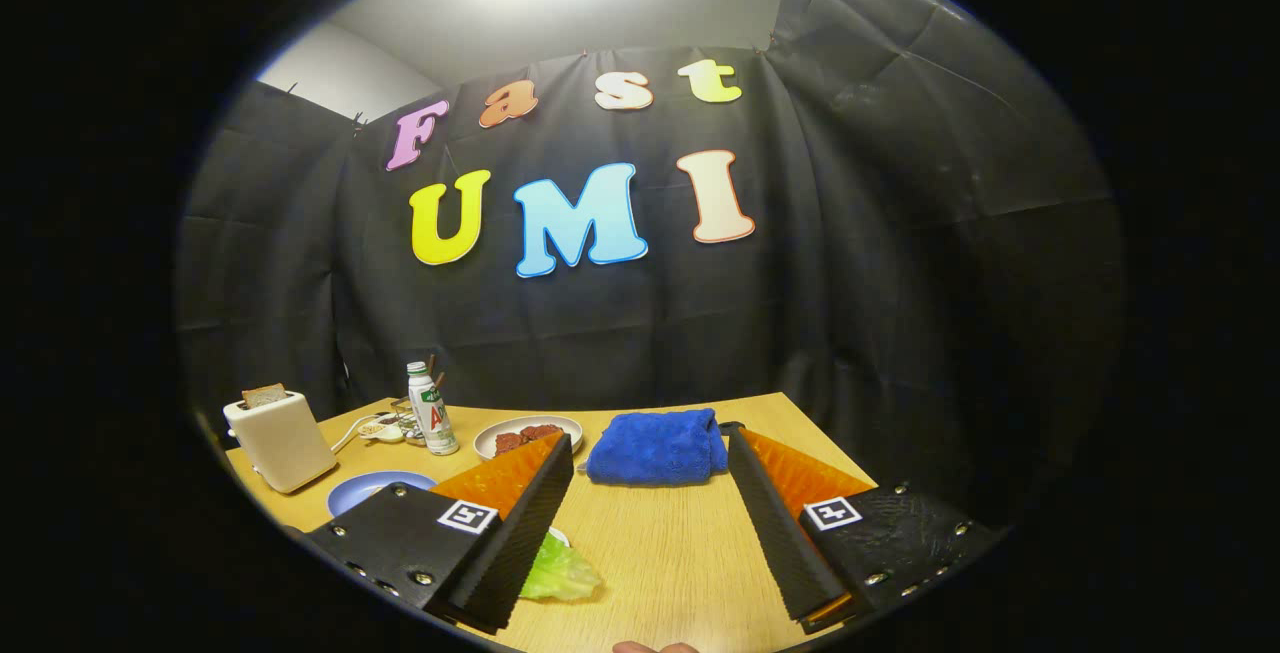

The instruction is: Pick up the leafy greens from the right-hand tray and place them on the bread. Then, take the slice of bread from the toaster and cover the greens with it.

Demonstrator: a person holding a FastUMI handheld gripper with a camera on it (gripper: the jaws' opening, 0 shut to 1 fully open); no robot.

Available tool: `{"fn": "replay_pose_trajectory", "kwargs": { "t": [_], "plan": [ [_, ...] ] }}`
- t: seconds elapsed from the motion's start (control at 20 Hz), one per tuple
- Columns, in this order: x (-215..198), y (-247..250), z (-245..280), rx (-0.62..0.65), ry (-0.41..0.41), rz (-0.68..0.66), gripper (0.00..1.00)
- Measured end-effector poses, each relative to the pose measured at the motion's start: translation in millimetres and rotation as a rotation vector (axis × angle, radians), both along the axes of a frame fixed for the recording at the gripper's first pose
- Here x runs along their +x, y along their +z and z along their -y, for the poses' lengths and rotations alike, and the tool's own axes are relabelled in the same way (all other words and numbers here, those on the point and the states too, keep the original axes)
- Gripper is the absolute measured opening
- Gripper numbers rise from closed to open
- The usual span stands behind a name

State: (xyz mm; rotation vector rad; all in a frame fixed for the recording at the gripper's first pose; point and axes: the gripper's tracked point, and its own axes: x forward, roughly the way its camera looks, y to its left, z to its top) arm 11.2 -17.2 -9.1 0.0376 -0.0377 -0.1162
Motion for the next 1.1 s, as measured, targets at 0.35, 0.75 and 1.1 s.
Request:
{"fn": "replay_pose_trajectory", "kwargs": {
  "t": [0.35,0.75,1.1],
  "plan": [
    [4,-19,-17,-0.068,0.070,-0.089,0.96],
    [23,-72,-80,-0.201,0.303,-0.376,0.96],
    [38,-137,-117,-0.394,0.518,-0.799,0.97]
  ]
}}
